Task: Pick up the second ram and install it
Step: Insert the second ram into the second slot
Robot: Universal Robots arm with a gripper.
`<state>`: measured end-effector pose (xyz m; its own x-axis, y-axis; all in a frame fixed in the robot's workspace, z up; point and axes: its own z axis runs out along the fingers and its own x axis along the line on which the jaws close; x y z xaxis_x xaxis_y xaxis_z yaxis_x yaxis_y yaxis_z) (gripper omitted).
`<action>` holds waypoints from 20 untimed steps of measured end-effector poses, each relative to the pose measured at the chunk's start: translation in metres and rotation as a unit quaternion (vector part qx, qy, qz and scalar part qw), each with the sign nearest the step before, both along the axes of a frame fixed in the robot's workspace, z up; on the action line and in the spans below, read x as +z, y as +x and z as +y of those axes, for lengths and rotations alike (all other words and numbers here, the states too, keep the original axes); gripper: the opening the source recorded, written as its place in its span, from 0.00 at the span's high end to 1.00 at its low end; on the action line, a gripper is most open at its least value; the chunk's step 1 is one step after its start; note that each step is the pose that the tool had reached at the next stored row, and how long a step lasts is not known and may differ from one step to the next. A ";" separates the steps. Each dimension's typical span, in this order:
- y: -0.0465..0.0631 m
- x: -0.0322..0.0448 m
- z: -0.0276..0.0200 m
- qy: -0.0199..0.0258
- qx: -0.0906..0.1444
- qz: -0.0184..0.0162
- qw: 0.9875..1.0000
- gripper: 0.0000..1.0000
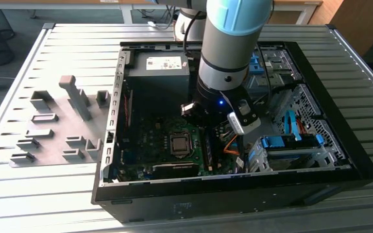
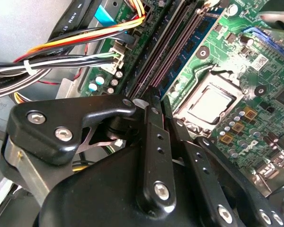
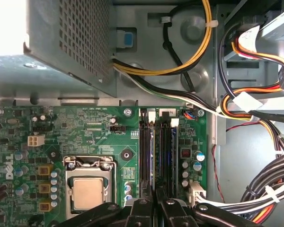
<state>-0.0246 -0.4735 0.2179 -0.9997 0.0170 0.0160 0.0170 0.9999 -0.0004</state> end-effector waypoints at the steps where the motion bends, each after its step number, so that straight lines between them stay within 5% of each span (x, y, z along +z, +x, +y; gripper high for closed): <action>1: 0.000 -0.0002 0.0000 0.000 0.000 0.000 1.000 0.86; 20: 0.000 -0.0048 0.0001 0.002 0.000 0.000 1.000 0.86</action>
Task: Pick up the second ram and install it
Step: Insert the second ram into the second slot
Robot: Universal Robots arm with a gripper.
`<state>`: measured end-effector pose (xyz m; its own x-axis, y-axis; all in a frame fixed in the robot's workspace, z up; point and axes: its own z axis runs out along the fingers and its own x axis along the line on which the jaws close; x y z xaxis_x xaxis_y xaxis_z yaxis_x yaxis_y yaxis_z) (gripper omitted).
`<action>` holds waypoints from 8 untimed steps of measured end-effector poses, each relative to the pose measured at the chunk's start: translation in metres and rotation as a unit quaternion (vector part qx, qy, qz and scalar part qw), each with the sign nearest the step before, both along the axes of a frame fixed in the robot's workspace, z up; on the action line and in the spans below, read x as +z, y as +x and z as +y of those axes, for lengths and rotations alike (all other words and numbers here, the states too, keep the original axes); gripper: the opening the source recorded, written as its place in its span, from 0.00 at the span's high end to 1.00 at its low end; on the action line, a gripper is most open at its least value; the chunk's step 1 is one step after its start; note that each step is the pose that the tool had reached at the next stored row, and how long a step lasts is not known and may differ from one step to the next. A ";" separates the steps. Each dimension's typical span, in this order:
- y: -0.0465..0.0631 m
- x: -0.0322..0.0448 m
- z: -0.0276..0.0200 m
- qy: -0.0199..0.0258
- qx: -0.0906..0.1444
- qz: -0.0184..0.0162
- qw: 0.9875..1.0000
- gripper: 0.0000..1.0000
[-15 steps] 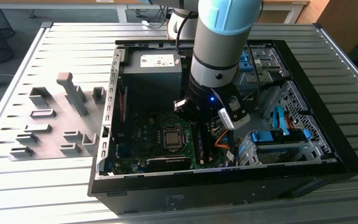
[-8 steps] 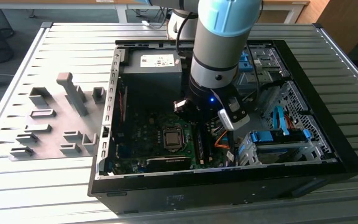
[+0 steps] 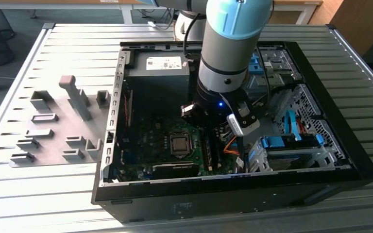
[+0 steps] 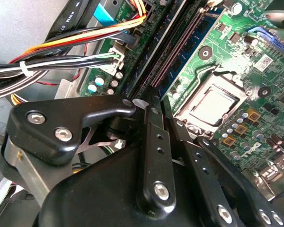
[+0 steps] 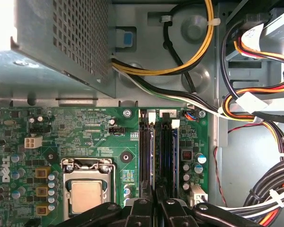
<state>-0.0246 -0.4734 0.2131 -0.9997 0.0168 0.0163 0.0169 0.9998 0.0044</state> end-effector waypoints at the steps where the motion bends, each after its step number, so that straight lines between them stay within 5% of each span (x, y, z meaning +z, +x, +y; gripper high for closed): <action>1: 0.000 0.0000 0.0000 0.000 0.000 0.000 1.000 0.86; 8: 0.000 -0.0001 0.0000 0.001 0.000 0.000 1.000 0.86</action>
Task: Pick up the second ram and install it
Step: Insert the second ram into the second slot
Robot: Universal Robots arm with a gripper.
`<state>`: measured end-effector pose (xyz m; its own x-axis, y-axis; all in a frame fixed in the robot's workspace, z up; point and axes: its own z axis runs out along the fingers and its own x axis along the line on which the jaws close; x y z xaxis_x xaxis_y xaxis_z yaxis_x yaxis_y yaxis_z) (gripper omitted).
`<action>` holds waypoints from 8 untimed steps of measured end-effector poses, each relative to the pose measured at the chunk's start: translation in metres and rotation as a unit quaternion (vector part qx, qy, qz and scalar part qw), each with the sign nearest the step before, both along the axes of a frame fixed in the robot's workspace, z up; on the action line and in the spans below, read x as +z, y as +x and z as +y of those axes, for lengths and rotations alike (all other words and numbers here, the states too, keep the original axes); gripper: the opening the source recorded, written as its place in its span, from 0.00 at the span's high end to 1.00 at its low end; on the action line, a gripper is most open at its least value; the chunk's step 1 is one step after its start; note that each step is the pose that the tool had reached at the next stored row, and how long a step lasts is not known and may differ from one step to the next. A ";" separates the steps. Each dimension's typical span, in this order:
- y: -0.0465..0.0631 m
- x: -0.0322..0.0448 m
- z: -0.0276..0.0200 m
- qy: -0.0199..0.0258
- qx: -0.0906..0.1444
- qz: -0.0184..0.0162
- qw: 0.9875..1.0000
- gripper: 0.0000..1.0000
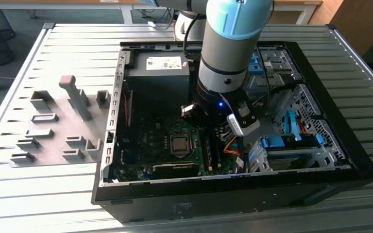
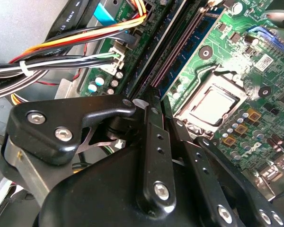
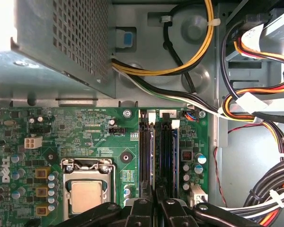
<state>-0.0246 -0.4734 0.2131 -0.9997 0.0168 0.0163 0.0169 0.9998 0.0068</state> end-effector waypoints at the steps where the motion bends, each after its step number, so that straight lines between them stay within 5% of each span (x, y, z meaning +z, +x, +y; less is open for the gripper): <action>1: 0.000 0.0000 0.0000 0.000 0.000 0.000 1.000 0.86; 8: 0.000 -0.0017 0.0000 0.001 0.000 0.000 1.000 0.86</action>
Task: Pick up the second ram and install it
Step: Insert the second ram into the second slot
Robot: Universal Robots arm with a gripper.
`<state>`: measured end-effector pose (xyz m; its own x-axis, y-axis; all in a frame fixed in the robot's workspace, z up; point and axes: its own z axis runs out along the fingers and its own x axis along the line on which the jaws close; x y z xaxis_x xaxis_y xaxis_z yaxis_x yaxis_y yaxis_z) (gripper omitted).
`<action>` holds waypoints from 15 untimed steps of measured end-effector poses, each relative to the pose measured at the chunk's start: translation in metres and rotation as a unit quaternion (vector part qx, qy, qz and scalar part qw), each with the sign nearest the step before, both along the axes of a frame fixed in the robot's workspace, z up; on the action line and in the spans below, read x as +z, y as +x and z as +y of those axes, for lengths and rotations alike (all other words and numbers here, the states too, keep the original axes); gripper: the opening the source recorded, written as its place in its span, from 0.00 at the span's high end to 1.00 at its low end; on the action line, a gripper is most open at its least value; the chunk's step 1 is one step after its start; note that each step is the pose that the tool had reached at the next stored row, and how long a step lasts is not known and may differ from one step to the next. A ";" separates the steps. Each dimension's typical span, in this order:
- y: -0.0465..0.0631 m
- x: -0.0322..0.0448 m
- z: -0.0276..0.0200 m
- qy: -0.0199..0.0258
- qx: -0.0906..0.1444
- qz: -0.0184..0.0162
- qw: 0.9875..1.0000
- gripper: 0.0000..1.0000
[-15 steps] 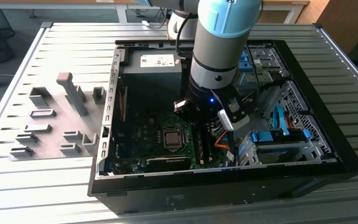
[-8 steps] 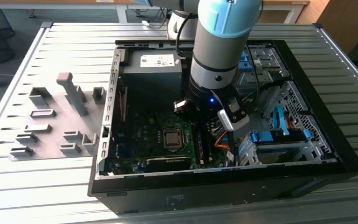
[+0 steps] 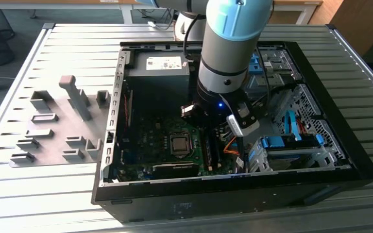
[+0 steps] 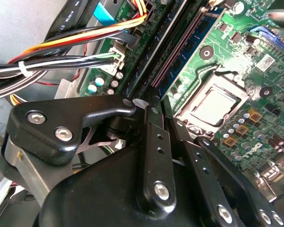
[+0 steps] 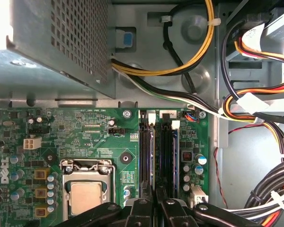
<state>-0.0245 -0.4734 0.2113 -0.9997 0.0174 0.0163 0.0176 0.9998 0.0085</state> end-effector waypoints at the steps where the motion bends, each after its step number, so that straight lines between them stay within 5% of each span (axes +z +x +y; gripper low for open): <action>1: 0.000 -0.0005 0.0000 0.000 0.000 0.000 1.000 0.86; 15: 0.000 -0.0027 0.0000 0.000 0.000 0.000 1.000 0.85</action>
<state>-0.0245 -0.4734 0.2087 -0.9997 0.0174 0.0163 0.0175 0.9998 0.0089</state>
